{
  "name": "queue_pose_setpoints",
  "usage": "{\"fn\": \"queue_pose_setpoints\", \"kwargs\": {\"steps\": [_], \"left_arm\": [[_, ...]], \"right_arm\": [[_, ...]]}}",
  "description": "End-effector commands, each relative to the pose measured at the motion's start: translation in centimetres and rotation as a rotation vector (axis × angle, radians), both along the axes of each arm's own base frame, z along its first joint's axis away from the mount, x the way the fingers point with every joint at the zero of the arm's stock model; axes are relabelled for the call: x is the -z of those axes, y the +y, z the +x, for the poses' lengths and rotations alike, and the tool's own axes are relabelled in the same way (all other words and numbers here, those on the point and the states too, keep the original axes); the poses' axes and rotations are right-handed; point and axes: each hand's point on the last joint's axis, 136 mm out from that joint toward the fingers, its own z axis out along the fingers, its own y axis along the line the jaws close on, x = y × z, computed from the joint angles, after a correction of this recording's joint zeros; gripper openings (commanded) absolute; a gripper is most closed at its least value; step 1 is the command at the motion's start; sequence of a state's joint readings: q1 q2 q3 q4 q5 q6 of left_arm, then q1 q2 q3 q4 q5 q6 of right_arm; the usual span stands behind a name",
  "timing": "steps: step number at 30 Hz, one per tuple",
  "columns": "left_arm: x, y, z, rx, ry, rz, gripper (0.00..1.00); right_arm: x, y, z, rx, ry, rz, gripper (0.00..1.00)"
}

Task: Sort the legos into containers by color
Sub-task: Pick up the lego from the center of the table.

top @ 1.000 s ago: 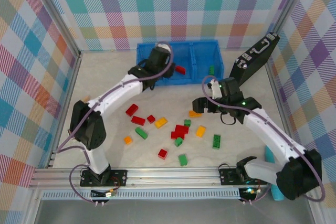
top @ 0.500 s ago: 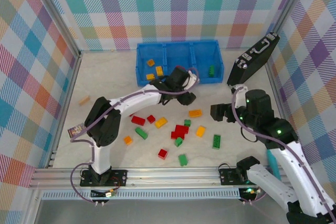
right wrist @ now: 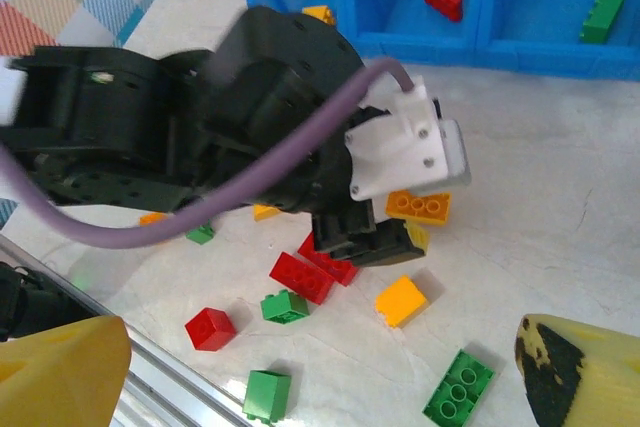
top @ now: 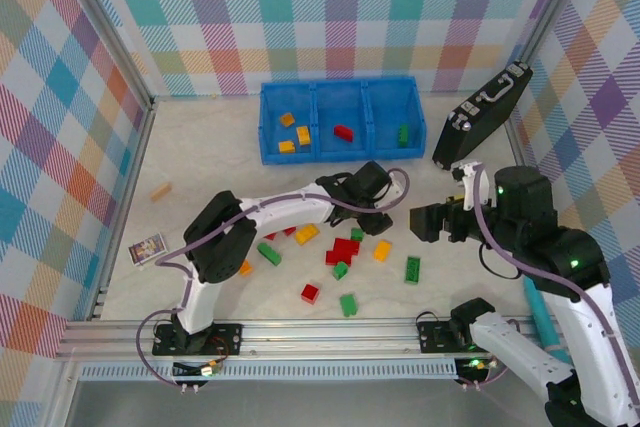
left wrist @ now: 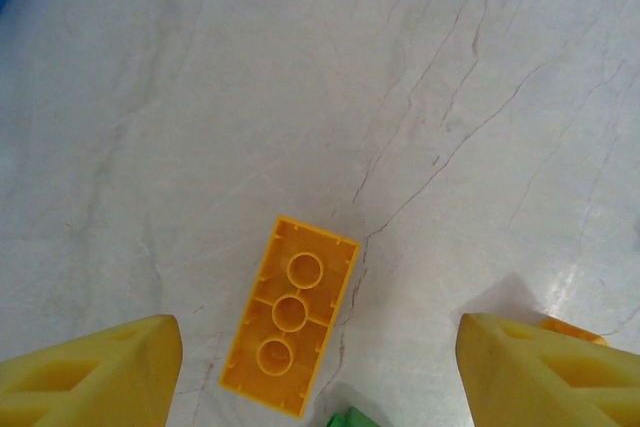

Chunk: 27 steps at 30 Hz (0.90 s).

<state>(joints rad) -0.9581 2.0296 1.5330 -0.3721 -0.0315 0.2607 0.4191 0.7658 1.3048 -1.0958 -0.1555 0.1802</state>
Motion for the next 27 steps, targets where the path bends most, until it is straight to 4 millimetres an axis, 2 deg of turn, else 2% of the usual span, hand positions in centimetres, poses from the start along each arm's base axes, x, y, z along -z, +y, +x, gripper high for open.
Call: {"fn": "queue_pose_setpoints", "kwargs": {"steps": [1,5,11,15,20,23,27], "left_arm": [[2.6,0.8,-0.2,-0.020,0.029,0.082,0.73],[4.1,0.9,0.1,-0.021,0.026,0.116,0.74],[6.3,0.4,0.6,-0.022,0.045,0.130,0.71],[7.3,-0.1,0.4,-0.010,0.082,0.118,0.60],[8.2,0.1,0.5,-0.017,0.130,0.118,0.38],[8.4,0.4,0.4,-0.021,0.148,0.125,0.31],[7.7,1.4,0.6,-0.053,0.149,0.130,0.23]], "right_arm": [[-0.2,0.1,-0.2,-0.042,-0.008,-0.032,0.99],[-0.4,0.1,0.3,-0.038,-0.029,-0.043,0.99],[0.9,0.7,0.8,-0.027,0.005,-0.008,0.99],[1.7,0.8,1.2,-0.027,0.022,-0.021,0.99],[2.4,0.9,1.8,-0.027,0.029,-0.043,0.99],[2.7,0.9,2.3,-0.028,0.029,-0.058,0.99],[3.4,1.0,3.1,-0.030,0.035,-0.082,0.99]]}}
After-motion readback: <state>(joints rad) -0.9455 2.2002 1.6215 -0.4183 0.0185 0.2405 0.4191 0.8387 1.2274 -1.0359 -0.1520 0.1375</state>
